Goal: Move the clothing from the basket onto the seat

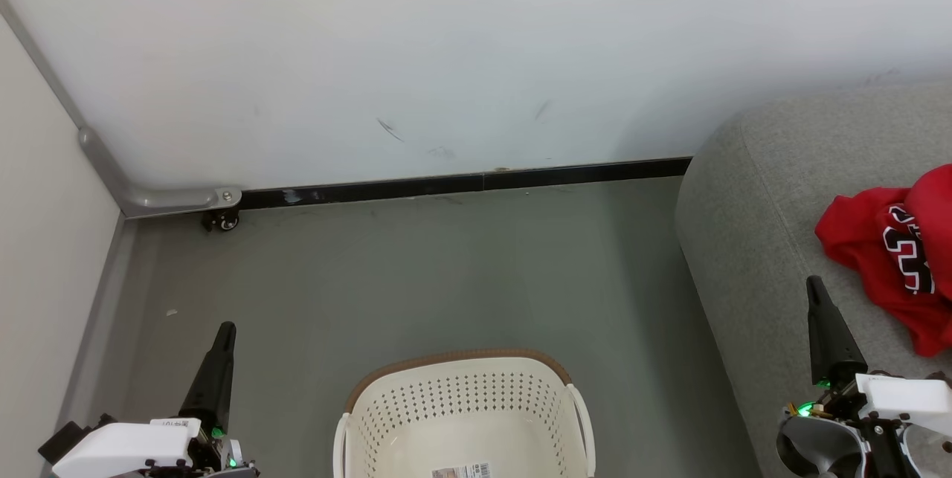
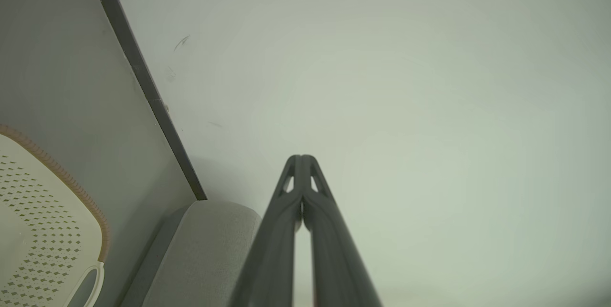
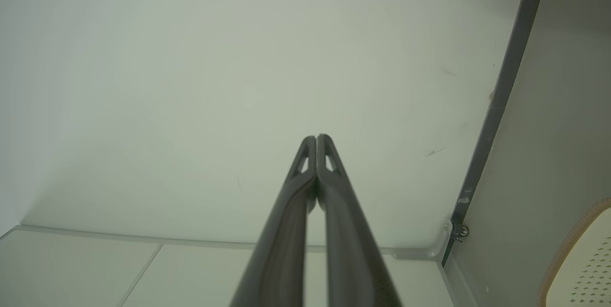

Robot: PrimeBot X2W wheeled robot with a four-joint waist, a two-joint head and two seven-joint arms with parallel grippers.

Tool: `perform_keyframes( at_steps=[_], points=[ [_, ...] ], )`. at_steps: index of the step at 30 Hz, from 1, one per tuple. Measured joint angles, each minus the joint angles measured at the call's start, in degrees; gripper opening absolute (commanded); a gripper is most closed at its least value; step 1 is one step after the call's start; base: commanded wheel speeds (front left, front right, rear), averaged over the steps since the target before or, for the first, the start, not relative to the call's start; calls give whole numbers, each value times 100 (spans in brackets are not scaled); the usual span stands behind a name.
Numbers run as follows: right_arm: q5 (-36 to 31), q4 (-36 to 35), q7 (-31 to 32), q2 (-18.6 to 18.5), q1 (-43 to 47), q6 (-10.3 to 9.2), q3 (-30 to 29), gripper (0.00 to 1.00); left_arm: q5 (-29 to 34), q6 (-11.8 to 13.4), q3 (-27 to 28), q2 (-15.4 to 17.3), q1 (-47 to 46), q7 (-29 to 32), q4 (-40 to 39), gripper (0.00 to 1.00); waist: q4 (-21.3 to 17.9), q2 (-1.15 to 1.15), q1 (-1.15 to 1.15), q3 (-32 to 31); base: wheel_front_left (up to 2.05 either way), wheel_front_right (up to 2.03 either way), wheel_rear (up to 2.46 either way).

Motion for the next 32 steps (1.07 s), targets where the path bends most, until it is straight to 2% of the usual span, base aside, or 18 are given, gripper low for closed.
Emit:
perform_keyframes(
  at_steps=[32],
  points=[
    [0,2,9,0,0,0,-7,0,0,0,-3,-1,0,-5,-5,0,0,0,0,0,0,0,0]
  ],
)
